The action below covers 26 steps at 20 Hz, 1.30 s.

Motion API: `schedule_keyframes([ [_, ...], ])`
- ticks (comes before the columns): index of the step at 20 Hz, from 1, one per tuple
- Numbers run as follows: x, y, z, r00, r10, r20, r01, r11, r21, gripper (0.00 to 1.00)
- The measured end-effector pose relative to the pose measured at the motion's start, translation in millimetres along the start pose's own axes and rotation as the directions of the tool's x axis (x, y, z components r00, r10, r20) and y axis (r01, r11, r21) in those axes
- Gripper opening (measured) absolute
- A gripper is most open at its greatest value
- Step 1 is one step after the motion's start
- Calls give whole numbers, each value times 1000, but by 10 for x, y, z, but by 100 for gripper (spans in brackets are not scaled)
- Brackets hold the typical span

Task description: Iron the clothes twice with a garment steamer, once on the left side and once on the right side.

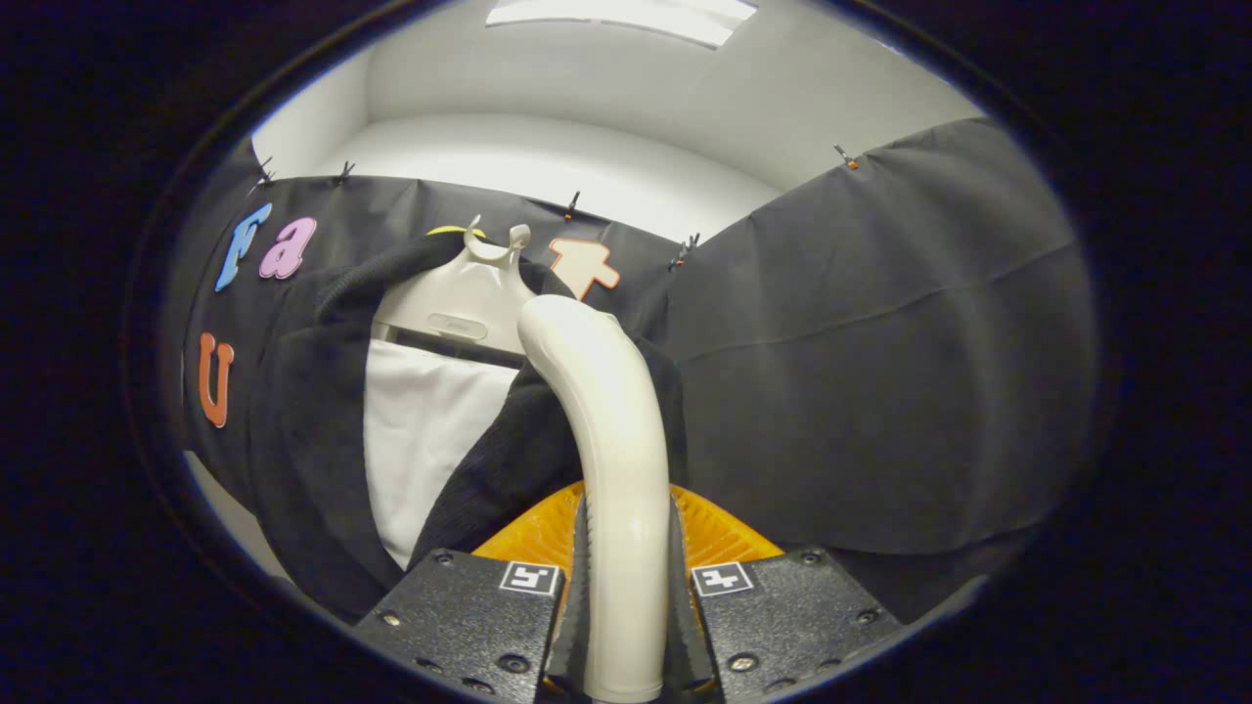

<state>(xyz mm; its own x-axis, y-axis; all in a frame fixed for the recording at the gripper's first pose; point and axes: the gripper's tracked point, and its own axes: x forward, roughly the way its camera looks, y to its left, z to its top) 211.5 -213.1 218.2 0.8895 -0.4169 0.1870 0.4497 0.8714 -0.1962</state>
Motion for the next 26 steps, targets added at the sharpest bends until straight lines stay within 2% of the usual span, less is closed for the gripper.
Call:
schedule_keyframes([
  [13, -341, 136, -659, 992, -5, -126, -3, 998, -59, 36],
  [26, -585, 87, -1317, 965, -26, -262, 19, 999, -29, 36],
])
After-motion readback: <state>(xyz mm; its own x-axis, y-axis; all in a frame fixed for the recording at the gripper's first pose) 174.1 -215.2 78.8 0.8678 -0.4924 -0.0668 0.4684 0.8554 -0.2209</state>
